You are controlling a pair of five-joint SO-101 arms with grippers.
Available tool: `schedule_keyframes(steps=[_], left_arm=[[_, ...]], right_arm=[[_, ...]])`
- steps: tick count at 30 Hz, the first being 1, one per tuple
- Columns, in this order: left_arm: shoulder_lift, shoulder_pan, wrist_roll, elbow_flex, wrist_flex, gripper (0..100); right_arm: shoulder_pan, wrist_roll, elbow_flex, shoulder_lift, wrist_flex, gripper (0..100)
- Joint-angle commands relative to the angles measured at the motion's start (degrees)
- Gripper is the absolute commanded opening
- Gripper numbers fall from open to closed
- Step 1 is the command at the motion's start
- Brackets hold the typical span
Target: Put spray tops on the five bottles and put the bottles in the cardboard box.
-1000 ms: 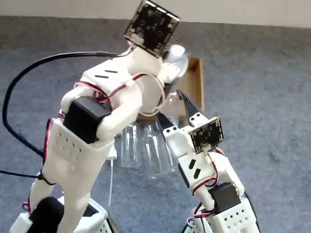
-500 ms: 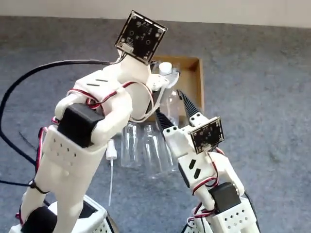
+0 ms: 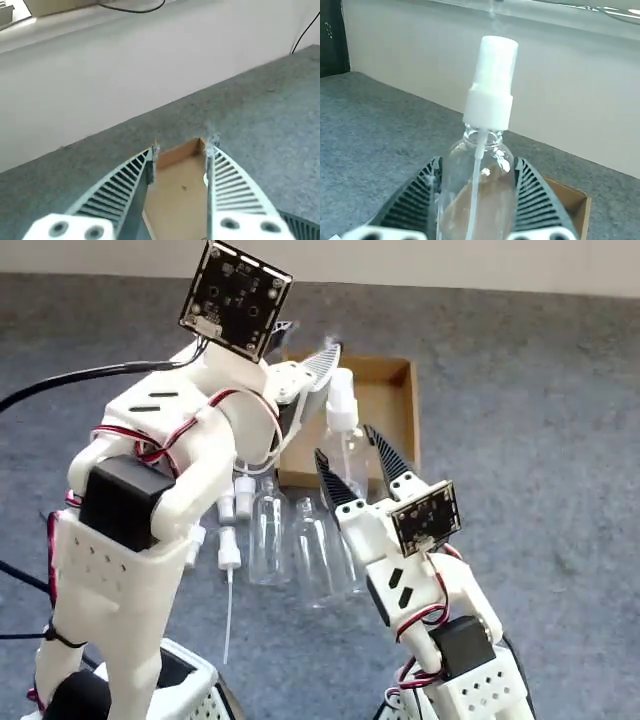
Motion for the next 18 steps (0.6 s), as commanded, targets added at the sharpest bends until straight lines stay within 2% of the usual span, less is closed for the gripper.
schedule_keyframes(steps=[1,8,13,18], left_arm=[[-0.1,-0.5,-3.3,0.9,-1.8,16],[-0.3,-0.4,-4.4,8.2,-1.8,16],[-4.1,3.6,-7.9,11.7,-1.8,16],[-3.9,5.3,-8.2,12.4,-2.1,16]], right_arm=[[0.0,-0.5,-0.9,-0.7,0.0,0.4],[0.0,-0.5,-0.9,-0.7,0.0,0.4],[0.0,-0.5,-0.9,-0.7,0.0,0.4],[0.0,-0.3,-0.9,-0.7,0.0,0.4]])
